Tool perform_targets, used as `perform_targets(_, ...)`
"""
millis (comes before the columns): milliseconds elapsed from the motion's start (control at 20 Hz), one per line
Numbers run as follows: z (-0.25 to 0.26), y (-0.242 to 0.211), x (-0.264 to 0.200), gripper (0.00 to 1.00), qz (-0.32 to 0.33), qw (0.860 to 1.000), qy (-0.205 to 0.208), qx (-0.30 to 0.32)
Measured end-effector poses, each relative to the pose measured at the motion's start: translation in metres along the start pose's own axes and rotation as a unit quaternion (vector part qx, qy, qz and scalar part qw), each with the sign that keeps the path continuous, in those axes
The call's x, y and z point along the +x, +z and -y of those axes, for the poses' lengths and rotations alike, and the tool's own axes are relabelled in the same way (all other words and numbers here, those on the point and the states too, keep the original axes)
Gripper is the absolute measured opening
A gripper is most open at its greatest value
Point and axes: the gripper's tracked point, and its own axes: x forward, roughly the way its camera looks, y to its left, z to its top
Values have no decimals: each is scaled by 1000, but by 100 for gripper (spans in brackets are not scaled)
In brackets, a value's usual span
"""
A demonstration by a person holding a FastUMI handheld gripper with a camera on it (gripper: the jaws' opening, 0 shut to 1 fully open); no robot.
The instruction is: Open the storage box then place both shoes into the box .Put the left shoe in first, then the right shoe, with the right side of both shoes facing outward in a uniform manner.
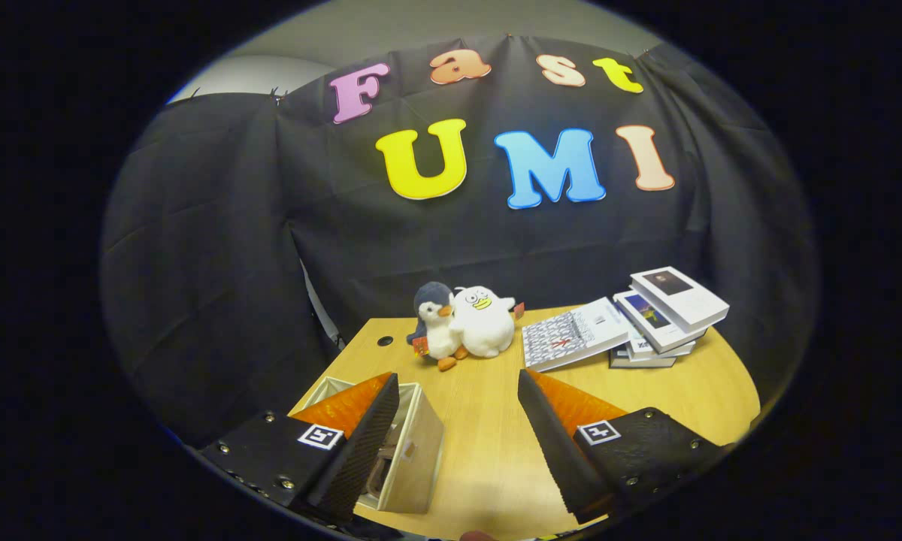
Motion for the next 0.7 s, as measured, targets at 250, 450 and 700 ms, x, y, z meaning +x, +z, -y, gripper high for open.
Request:
perform_targets(250, 54, 42, -30, 98, 69, 996, -47, -28)
perform_targets(450, 80, 66, -45, 98, 112, 990, -74, -45)
perform_targets(700, 93, 74, -52, 98, 132, 987, -80, -39)
